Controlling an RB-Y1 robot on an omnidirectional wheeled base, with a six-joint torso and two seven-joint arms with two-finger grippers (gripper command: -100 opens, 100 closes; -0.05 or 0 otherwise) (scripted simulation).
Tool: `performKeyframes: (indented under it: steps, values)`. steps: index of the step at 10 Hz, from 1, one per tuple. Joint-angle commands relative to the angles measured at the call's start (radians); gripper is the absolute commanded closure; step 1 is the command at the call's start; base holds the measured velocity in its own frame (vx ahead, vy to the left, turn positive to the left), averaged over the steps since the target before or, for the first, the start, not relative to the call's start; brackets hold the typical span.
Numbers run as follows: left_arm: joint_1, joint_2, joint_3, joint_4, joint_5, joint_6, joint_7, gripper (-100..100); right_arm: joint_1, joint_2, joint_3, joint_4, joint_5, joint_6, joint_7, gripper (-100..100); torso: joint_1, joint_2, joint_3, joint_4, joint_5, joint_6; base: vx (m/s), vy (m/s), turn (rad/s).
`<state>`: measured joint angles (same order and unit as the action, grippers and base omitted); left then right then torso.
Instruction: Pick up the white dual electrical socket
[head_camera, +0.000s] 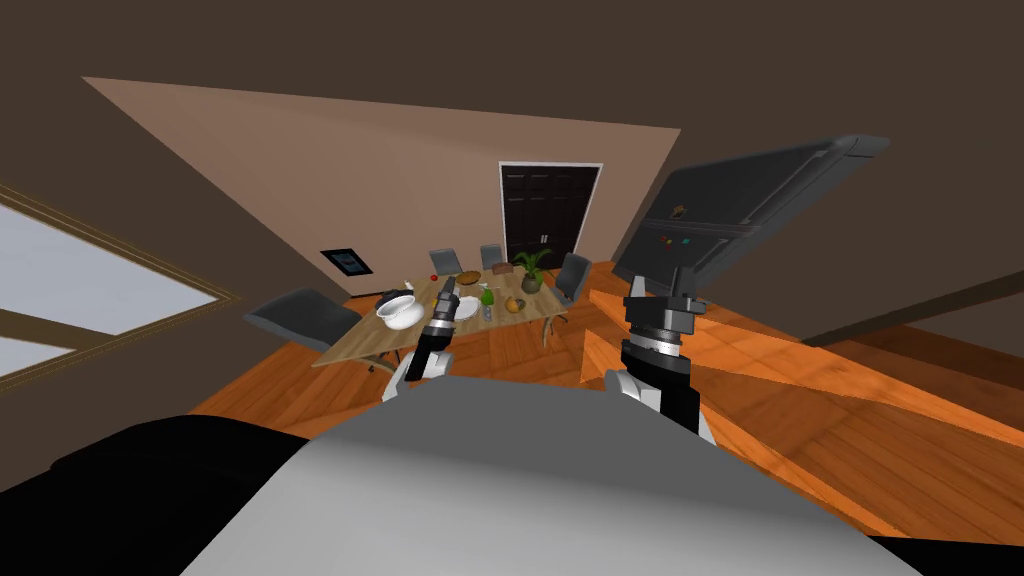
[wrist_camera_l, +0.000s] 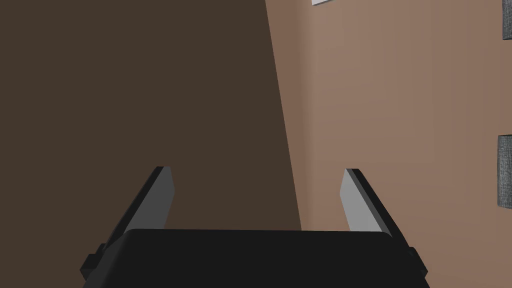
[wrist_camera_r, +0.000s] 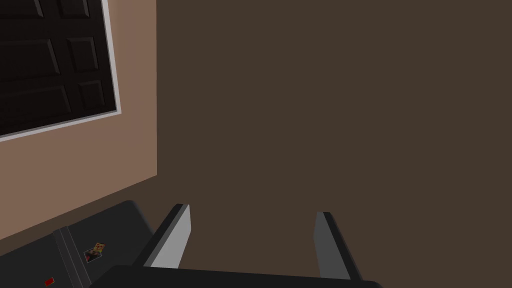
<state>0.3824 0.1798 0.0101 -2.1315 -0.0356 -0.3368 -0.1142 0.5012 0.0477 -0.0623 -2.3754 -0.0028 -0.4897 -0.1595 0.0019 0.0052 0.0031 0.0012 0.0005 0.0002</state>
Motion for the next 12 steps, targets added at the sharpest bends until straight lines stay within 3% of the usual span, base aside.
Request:
performKeyframes:
  steps: [1,7,12]
  values:
    - [-0.025,0.016,-0.004,0.037,0.003,0.040,0.003,-100,0.000,0.000,0.000,0.000,0.000,0.000,0.000,0,0.000,0.000,0.000,0.000,0.000,0.000,-0.089,0.033,-0.102]
    - [-0.134,0.062,-0.033,0.223,0.000,0.162,0.007,-100,0.000,0.000,0.000,0.000,0.000,0.000,0.000,0,0.001,-0.002,-0.001,0.000,0.000,0.000,-0.068,0.031,-0.093]
    - [-0.204,0.098,-0.074,0.396,-0.025,0.248,0.006,-100,0.000,0.000,0.000,0.000,0.000,0.000,0.000,0,0.002,-0.007,-0.004,-0.002,0.000,0.000,0.011,0.043,-0.091]
